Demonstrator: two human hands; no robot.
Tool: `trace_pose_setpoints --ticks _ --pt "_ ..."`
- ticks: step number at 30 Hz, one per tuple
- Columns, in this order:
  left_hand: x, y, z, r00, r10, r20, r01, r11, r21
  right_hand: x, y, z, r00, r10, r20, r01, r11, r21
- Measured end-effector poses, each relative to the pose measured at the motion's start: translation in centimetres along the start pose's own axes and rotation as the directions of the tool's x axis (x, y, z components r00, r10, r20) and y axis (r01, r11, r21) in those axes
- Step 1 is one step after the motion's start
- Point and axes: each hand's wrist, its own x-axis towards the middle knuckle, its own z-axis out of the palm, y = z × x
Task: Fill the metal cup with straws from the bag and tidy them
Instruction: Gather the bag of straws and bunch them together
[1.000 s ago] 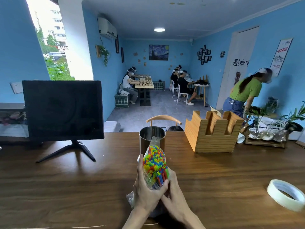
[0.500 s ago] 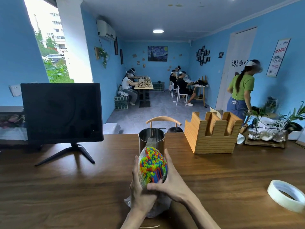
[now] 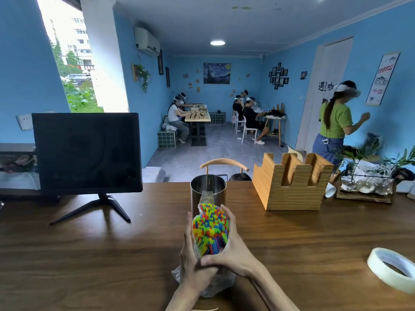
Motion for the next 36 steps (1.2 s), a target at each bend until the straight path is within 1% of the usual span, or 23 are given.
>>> trace_pose_setpoints --ticks 3,7,10,13,15,18,20,23,25,27,29,31,33,36 --pt "0.0 0.0 0.2 0.997 -0.052 0.060 0.053 0.998 -0.017 0.0 0.3 -0.2 0.996 -0.054 -0.072 0.052 0.998 -0.029" --pt "0.2 1.5 0.4 0.994 -0.019 0.111 0.015 0.999 0.037 -0.3 0.5 -0.3 0.983 -0.074 -0.167 0.074 0.997 -0.007" --pt "0.4 1.8 0.0 0.980 0.008 0.197 -0.016 0.999 0.037 -0.4 0.7 -0.4 0.980 -0.088 -0.181 0.084 0.996 -0.026" --pt "1.3 1.5 -1.4 0.927 0.021 0.374 -0.050 0.996 0.067 -0.3 0.8 -0.6 0.979 -0.090 -0.185 0.083 0.995 -0.046" --pt "2.2 1.7 -2.5 0.886 0.029 0.462 -0.066 0.996 0.064 -0.2 0.8 -0.8 0.980 -0.085 -0.181 0.079 0.996 -0.045" --pt "3.5 2.5 -3.6 0.852 0.005 0.524 0.014 0.999 -0.032 0.1 0.8 -0.9 0.982 -0.088 -0.165 0.083 0.996 -0.033" --pt "4.2 2.8 -3.6 0.847 -0.025 0.531 0.065 0.996 -0.056 0.2 0.7 -0.8 0.983 -0.091 -0.157 0.086 0.996 -0.036" --pt "4.8 2.8 -3.0 0.865 -0.051 0.500 0.091 0.994 -0.056 0.2 0.4 -0.9 0.983 -0.101 -0.150 0.098 0.995 -0.027" --pt "5.1 2.8 -2.7 0.879 -0.069 0.472 0.110 0.992 -0.059 0.2 0.1 -1.1 0.987 -0.102 -0.122 0.099 0.995 -0.030" --pt "5.2 3.0 -2.7 0.894 -0.071 0.443 0.101 0.994 -0.045 0.1 0.0 -1.5 0.991 -0.111 -0.071 0.107 0.992 -0.060" --pt "5.2 2.9 -2.6 0.893 -0.059 0.446 0.077 0.997 -0.021 0.1 -0.1 -1.9 0.991 -0.130 -0.038 0.126 0.987 -0.097" --pt "5.0 2.4 -2.3 0.892 -0.035 0.451 0.076 0.995 -0.072 0.2 -0.3 -2.2 0.988 -0.150 -0.027 0.146 0.983 -0.113" --pt "4.8 2.0 -2.1 0.896 -0.018 0.443 0.073 0.992 -0.107 0.3 -0.5 -2.4 0.987 -0.161 -0.018 0.159 0.984 -0.080" --pt "4.8 1.5 -2.2 0.877 -0.031 0.480 0.120 0.980 -0.157 0.3 0.0 -2.7 0.990 -0.141 0.029 0.142 0.989 -0.033"
